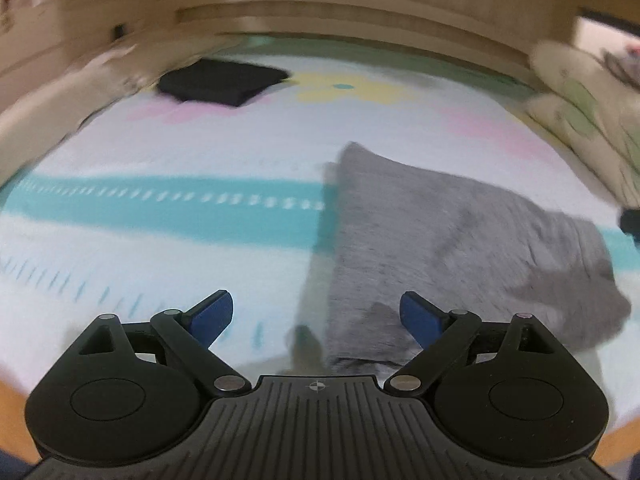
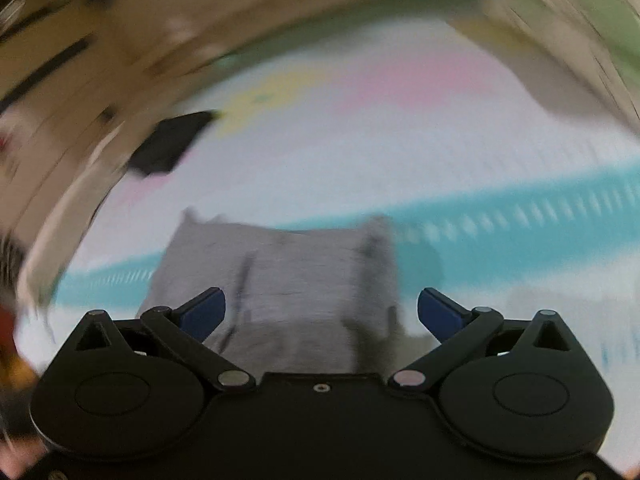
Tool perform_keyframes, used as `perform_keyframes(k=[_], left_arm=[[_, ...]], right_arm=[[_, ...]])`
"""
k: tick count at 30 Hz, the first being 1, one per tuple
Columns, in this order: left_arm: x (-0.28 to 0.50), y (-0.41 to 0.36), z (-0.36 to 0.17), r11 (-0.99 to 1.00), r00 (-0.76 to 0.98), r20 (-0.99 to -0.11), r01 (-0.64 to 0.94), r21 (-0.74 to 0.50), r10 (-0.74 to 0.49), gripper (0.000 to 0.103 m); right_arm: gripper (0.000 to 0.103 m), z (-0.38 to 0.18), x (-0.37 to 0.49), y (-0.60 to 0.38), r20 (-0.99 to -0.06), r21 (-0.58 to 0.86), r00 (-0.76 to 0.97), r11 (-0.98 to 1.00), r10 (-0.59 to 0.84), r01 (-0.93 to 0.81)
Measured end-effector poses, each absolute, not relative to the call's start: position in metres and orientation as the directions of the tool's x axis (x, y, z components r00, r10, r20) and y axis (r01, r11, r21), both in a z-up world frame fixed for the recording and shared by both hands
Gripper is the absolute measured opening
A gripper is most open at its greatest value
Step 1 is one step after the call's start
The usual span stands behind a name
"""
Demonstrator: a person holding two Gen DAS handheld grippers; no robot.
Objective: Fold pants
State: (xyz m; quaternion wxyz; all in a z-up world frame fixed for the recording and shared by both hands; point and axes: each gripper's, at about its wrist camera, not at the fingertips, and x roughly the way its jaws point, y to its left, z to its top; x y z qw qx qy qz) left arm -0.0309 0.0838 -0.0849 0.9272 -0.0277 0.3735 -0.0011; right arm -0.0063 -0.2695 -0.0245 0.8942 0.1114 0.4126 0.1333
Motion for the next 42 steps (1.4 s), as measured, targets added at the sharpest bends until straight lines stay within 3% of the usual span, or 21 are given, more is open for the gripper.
perform_keyframes(k=[2, 4, 8, 12, 16, 19, 24, 26, 32, 37, 42], left_arm=[[-0.031, 0.075, -0.094, 1.0, 0.718, -0.696, 0.015, 0.005, -0.007, 0.092], [-0.03, 0.078, -0.108, 1.0, 0.697, -0.717, -0.009, -0.02, -0.008, 0.093], [-0.021, 0.094, -0.112, 0.986, 0.657, -0.75, -0.056, -0.154, -0.08, 0.093], [-0.027, 0.092, -0.091, 0.993, 0.698, -0.714, -0.035, -0.116, -0.059, 0.091], [-0.023, 0.08, -0.063, 0.995, 0.755, -0.651, 0.025, -0.092, -0.079, 0.091], [-0.001, 0.062, -0.06, 0.994, 0.75, -0.653, 0.086, -0.062, -0.105, 0.091], [0.042, 0.033, -0.091, 0.986, 0.667, -0.736, 0.167, -0.006, -0.117, 0.091], [0.05, 0.025, -0.109, 0.977, 0.62, -0.775, 0.211, 0.015, -0.122, 0.093], [0.046, 0.048, -0.106, 0.979, 0.624, -0.757, 0.181, -0.097, -0.19, 0.092], [0.035, 0.072, -0.096, 0.978, 0.681, -0.703, 0.169, -0.124, -0.207, 0.092], [0.049, 0.101, -0.103, 0.962, 0.648, -0.719, 0.09, -0.257, -0.253, 0.091]], right_arm=[[0.102, -0.024, -0.018, -0.245, -0.685, 0.214, 0.643, 0.938, 0.343, -0.273], [0.102, -0.033, -0.026, -0.224, -0.698, 0.096, 0.638, 0.926, 0.324, -0.365], [0.102, -0.082, -0.015, -0.216, -0.837, -0.041, 0.52, 0.929, 0.169, -0.369], [0.101, -0.089, -0.002, -0.246, -0.849, 0.19, 0.446, 0.951, 0.284, -0.245], [0.102, -0.054, -0.002, -0.257, -0.765, 0.18, 0.581, 0.958, 0.279, -0.223], [0.102, -0.042, 0.01, -0.263, -0.709, 0.203, 0.647, 0.96, 0.28, -0.193], [0.102, -0.072, 0.058, -0.255, -0.773, 0.092, 0.62, 0.991, 0.131, -0.095], [0.102, -0.088, 0.067, -0.26, -0.8, 0.119, 0.586, 0.991, 0.129, -0.057], [0.102, -0.093, 0.071, -0.27, -0.811, 0.187, 0.561, 0.982, 0.165, -0.02], [0.102, -0.088, 0.052, -0.274, -0.792, 0.309, 0.534, 0.949, 0.296, -0.069], [0.102, -0.098, 0.04, -0.283, -0.794, 0.41, 0.463, 0.909, 0.395, -0.071]])
